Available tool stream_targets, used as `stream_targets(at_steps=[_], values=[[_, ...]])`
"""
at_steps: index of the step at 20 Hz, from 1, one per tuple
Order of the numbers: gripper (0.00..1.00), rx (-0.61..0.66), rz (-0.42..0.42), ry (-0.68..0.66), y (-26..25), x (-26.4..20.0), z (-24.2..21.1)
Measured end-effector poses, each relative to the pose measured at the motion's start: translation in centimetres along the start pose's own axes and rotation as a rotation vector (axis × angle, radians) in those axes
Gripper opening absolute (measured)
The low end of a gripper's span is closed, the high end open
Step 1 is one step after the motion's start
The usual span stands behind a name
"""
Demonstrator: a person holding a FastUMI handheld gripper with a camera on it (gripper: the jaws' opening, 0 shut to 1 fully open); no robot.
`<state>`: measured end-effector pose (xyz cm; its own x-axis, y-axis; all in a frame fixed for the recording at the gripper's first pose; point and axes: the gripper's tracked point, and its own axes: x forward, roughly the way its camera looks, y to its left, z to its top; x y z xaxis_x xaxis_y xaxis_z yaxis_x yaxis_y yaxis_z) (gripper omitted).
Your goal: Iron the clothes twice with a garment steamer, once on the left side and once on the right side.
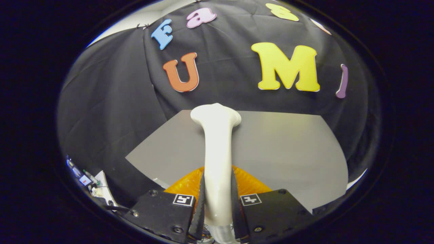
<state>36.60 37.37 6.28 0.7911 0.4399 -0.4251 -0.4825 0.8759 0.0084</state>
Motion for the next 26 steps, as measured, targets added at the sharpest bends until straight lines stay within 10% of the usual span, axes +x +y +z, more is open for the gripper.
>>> stream_targets(at_steps=[19,26], values=[[0.37,0.162,-0.318,-0.362,-18.0,-35.2,-1.3],[0.37,0.24,-0.406,-0.465,-25.7,-40.4,2.0]])
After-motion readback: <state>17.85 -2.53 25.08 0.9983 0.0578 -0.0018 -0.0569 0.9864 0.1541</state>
